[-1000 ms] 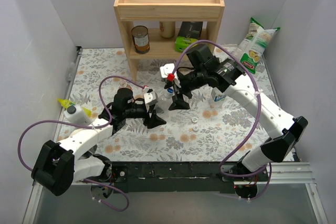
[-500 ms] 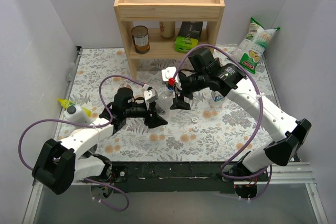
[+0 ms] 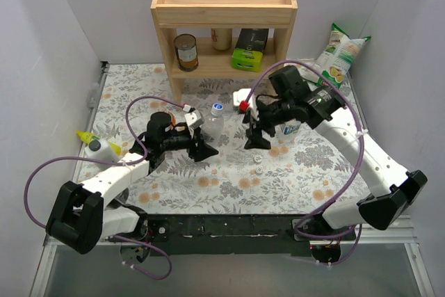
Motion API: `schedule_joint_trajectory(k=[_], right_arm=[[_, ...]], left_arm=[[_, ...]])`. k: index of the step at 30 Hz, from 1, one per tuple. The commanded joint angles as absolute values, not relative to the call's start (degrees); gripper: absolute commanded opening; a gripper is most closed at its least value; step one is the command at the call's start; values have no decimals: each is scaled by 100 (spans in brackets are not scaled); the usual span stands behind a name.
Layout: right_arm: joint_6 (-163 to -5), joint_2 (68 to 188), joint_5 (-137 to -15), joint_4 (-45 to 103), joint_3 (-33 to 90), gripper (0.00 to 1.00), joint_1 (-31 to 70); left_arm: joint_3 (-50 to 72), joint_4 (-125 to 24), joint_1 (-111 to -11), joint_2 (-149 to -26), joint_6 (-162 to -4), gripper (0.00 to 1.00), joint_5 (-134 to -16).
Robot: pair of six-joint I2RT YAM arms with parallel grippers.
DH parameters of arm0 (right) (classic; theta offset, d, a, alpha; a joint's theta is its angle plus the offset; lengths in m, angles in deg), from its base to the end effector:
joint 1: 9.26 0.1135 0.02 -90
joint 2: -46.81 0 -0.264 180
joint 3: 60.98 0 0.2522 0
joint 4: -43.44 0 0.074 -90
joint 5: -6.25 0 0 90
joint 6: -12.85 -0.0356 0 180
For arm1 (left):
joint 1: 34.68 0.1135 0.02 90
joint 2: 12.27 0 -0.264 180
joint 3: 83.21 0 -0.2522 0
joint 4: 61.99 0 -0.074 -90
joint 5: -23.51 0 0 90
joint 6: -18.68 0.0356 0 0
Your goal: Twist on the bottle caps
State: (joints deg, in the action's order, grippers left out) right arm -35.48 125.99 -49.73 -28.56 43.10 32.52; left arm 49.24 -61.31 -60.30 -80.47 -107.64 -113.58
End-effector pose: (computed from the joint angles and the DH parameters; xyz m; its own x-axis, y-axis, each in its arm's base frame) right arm 0.1878 0.1945 0.4032 0.1479 -0.6068 -0.7810 -0.9878 -0.0523 -0.1464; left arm 0.2137 -0.1314 0.2339 -0.8030 -0.0622 -0.5927 0.5386 0.3501 -0.7664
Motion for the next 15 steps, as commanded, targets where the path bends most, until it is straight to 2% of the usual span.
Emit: schedule_joint_trajectory(k=[1,6,15], right_arm=[[-3848,12897,-4343,-1984,4611,88,2414],[-3839,13066,-3367,-1287,4911,91,2440],[-3707,13005,-3040,-769,4314,92,2607]], left_arm=[[4612,-5115,-6078,-8179,-9515,0,-11501],[3944,-3857,-6104,-8329,-8786,0,-11685],[3521,-3557,-6166,-8618,-8459,0,-11887]])
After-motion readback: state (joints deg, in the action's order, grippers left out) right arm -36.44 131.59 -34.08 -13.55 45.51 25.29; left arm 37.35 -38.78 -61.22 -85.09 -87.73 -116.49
